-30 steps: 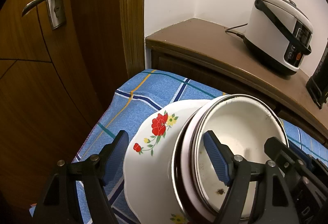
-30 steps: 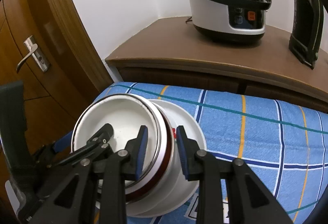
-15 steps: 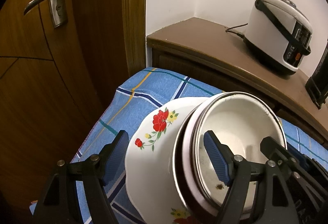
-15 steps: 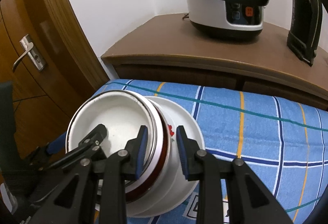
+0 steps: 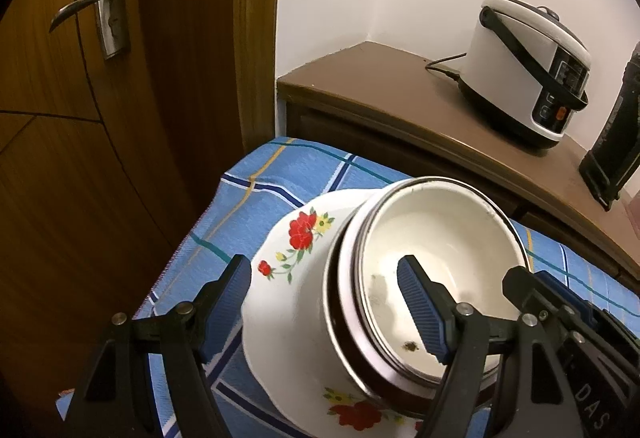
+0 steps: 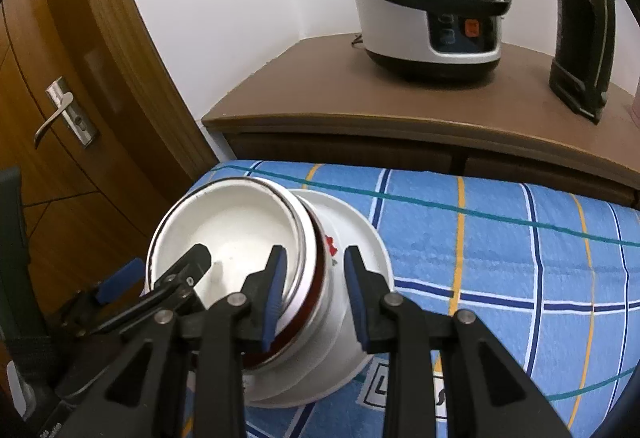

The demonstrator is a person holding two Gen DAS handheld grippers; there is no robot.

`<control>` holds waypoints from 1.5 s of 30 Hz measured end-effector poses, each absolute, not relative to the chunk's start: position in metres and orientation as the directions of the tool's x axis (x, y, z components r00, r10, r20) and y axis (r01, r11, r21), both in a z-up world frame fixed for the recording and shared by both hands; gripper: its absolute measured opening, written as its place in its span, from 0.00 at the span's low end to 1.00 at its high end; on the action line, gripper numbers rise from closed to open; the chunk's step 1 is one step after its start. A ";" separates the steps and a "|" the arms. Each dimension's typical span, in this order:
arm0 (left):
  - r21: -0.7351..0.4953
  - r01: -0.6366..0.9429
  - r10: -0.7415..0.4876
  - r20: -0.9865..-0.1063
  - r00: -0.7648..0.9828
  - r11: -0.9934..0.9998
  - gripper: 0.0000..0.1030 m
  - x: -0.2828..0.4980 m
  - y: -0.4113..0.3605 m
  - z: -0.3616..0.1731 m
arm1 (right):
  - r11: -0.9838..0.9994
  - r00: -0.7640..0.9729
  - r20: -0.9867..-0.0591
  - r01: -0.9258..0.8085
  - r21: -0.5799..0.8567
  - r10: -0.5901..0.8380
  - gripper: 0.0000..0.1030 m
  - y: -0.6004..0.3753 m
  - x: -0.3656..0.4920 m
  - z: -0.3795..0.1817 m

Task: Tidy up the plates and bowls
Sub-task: 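Open both grippers to release the bowl stack on the plates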

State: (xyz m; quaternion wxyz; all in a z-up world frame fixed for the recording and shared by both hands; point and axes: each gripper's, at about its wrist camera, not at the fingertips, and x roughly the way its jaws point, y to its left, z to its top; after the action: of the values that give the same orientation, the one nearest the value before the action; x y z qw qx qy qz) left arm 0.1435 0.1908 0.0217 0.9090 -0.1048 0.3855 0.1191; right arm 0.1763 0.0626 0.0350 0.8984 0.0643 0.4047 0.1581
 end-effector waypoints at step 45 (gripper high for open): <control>-0.150 -0.252 0.066 -0.726 0.684 0.956 0.59 0.116 0.184 0.033 | 0.934 0.651 -0.670 -0.228 0.276 0.357 0.43 0.051 0.143 0.046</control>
State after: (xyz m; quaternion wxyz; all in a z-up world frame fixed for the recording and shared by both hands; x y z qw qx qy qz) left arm 0.1159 0.1844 0.0326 0.9097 -0.1200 0.3877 0.0877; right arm 0.1431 0.0510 0.0463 0.9048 0.0836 0.3851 0.1616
